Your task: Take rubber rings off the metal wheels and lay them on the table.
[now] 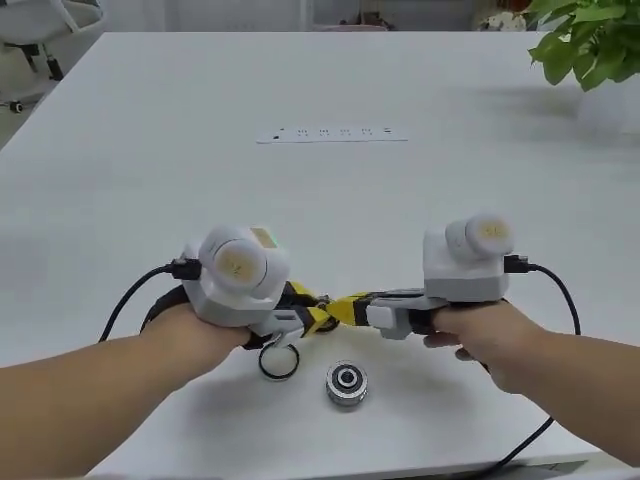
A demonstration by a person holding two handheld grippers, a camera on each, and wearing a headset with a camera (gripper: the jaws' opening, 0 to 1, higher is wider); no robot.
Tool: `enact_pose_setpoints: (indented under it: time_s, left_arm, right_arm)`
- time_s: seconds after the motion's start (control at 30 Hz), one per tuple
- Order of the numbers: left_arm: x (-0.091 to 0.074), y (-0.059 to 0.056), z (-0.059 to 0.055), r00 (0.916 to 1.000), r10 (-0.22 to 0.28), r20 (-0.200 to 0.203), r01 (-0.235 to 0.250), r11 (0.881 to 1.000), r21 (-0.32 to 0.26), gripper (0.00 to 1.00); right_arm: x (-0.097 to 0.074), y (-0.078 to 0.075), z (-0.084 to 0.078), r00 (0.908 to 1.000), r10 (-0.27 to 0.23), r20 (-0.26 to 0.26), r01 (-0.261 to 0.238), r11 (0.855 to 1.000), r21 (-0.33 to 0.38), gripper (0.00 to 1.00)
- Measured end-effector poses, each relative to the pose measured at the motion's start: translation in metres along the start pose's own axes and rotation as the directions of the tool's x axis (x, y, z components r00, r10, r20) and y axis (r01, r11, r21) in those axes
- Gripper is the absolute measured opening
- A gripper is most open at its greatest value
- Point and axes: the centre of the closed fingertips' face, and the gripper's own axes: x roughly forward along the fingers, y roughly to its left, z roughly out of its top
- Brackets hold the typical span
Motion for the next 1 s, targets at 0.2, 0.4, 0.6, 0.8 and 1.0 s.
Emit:
enact_pose_setpoints:
  time_s: [0.2,0.4,0.6,0.8,1.0]
  left_arm:
    - [0.0,0.0,0.0,1.0,0.0,0.005,0.0,1.0,-0.004,0.12]
    - [0.0,0.0,0.0,0.9999,-0.002,0.013,0.002,1.0,-0.009,0.12]
    - [0.0,0.0,0.0,0.9999,-0.004,0.012,0.004,1.0,-0.004,0.12]
    - [0.0,0.0,0.0,0.9999,-0.008,0.013,0.008,1.0,0.0,0.13]
    - [0.0,-0.001,0.0,0.9999,-0.013,0.004,0.013,1.0,0.011,0.14]
  right_arm:
    - [-0.001,0.006,0.002,0.998,0.052,0.036,-0.055,0.996,0.067,0.0]
    - [-0.005,0.009,0.004,0.9936,0.095,0.061,-0.102,0.988,0.113,0.0]
    - [-0.002,0.002,0.004,0.9978,0.042,0.051,-0.044,0.998,0.051,0.0]
    - [-0.001,-0.002,0.001,0.999,0.026,0.036,-0.026,0.999,0.019,0.0]
    - [-0.001,-0.005,0.0,0.9993,0.016,0.033,-0.016,1.0,0.007,0.0]
